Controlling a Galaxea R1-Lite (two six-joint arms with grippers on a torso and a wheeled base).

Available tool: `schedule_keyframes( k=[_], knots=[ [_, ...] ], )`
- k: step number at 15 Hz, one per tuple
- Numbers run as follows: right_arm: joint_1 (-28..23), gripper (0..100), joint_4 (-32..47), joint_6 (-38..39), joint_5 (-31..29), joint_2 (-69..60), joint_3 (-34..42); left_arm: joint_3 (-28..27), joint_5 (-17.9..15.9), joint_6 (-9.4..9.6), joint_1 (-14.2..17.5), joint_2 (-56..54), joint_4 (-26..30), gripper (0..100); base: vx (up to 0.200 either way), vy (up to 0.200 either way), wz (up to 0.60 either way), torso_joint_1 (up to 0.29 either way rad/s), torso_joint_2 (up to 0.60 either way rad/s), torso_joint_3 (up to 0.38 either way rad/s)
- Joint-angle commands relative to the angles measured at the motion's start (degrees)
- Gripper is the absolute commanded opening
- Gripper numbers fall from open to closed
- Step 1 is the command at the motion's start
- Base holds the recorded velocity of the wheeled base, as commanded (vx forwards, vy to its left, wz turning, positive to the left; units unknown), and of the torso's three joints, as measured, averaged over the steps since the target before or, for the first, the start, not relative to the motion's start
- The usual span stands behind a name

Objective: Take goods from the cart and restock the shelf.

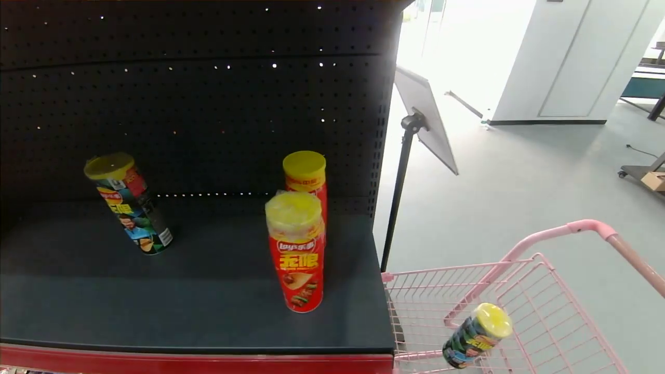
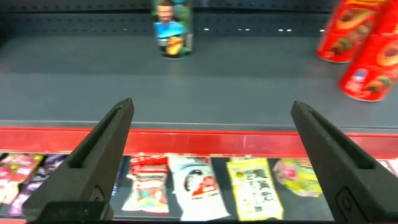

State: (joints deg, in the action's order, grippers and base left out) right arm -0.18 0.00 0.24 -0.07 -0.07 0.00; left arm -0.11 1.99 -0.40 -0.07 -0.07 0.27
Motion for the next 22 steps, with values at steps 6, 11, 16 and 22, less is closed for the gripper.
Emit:
schedule_keyframes(
  k=[6, 11, 16, 22],
  knots=[
    [0.0, 100, 0.0, 0.0, 0.0, 0.1, 0.0, 0.0, 0.0, -0.04, 0.0, 0.1, 0.0, 100, 0.000, -0.167, 0.00, 0.001, 0.00, 0.000],
    [0.0, 100, 0.0, 0.0, 0.1, 0.1, 0.0, -0.1, 0.0, -0.04, 0.0, 0.1, 0.0, 100, 0.000, 0.000, 0.00, 0.000, 0.00, 0.000],
    [0.0, 100, 0.0, 0.0, 0.0, 0.1, 0.0, -0.1, 0.0, -0.04, 0.0, 0.1, 0.0, 100, 0.000, 0.000, 0.00, 0.000, 0.00, 0.000],
    [0.0, 100, 0.0, 0.0, 0.0, 0.1, -0.1, -0.1, 0.0, -0.04, 0.0, 0.1, 0.0, 100, 0.000, 0.000, 0.00, 0.000, 0.00, 0.000]
  ],
)
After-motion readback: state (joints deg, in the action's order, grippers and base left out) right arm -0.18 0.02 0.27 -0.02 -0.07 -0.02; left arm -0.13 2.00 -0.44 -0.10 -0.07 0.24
